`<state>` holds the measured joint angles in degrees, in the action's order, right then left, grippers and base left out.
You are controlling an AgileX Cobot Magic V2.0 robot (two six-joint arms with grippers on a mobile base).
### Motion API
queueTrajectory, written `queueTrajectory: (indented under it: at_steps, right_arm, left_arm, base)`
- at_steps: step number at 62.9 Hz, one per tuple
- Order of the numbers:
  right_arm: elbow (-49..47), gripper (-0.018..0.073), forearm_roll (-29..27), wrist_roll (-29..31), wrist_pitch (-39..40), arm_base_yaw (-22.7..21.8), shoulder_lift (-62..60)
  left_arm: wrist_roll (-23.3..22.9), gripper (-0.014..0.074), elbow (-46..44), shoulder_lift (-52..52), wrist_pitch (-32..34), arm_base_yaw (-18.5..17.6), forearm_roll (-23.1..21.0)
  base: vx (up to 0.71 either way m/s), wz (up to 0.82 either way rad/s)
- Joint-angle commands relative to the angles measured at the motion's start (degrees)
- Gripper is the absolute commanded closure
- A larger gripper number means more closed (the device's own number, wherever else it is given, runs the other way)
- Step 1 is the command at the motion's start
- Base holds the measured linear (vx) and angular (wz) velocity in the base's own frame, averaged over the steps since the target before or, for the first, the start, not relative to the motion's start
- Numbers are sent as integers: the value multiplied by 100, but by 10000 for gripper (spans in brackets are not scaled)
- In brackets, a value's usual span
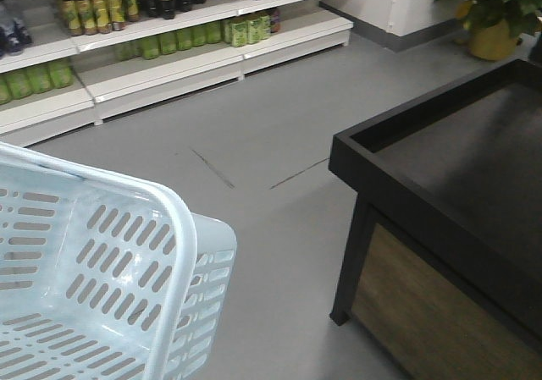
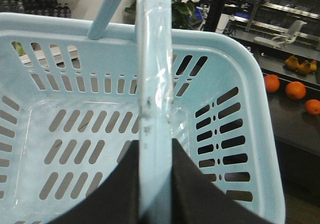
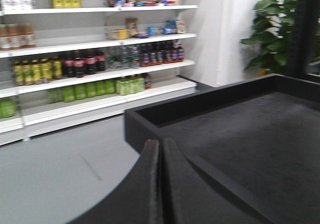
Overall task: Pick three apples into basket with both arms
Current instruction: 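Drive up to the table with apples and oranges holding the basket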
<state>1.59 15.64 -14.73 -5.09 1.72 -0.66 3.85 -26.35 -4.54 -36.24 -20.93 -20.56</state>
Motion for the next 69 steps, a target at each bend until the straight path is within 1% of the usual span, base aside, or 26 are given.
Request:
queueTrajectory:
  at_steps: [1, 48, 69]
  right_arm:
    - [79, 564, 71, 15, 434, -42, -79]
    - [79, 564, 71, 15, 434, -42, -79]
    - [79, 564, 71, 15, 434, -42, -79]
  left_arm:
    - [-28, 604, -176, -115, 655, -3, -106]
    - [-28, 604, -176, -115, 655, -3, -106]
    - [-28, 604, -176, -115, 655, -3, -106]
  base:
    - [7, -54]
    - [2, -59]
    - [-1, -38]
